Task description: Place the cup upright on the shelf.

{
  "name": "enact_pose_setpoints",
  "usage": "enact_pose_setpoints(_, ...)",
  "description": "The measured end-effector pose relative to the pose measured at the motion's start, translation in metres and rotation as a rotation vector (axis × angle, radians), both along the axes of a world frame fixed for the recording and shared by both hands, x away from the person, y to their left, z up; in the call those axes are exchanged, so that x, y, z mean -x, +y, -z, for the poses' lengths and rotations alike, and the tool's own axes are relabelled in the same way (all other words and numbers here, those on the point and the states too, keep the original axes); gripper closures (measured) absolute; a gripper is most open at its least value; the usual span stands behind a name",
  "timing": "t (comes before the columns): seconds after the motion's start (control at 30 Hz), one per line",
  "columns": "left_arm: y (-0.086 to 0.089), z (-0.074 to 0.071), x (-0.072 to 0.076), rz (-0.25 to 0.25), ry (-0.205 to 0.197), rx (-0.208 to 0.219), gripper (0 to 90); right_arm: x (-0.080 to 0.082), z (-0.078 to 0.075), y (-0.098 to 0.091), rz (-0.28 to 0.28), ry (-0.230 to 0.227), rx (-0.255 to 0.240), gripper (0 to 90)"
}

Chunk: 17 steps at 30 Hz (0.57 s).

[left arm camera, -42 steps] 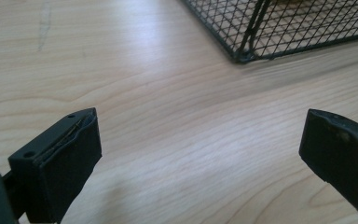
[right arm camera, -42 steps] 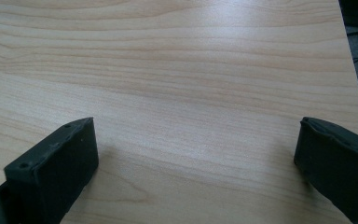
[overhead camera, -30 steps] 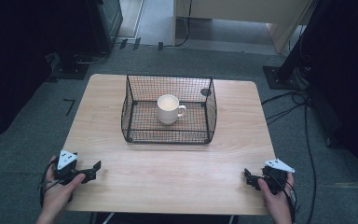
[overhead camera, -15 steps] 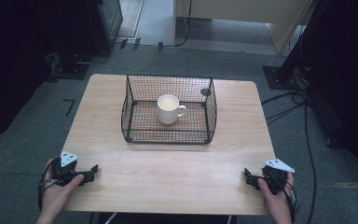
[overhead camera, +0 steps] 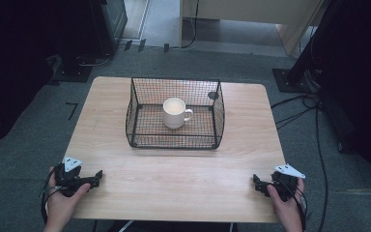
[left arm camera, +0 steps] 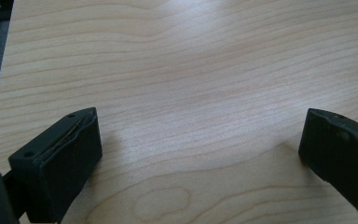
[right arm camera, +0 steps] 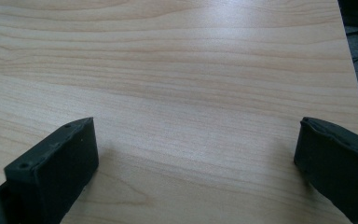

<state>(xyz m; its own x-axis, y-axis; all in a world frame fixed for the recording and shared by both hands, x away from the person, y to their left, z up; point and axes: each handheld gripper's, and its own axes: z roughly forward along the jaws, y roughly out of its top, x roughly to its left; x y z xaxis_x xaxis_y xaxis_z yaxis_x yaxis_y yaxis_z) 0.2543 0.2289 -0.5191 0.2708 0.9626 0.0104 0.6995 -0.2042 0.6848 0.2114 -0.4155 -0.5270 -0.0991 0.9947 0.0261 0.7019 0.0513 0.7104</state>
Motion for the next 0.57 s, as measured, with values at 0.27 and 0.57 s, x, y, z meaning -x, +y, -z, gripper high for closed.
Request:
enact_pose_setpoints(0.27, -0.0006, 0.0, 0.0001, -0.003, 0.0, 0.0, 0.0, 0.0004, 0.0, 0.0, -0.002, 0.0, 0.0, 0.0)
enact_pose_setpoints(0.57, -0.0006, -0.0001, 0.0001, -0.002, 0.0, 0.0, 0.0, 0.0015, -0.0001, -0.0004, -0.013, 0.002, 0.0, 0.0)
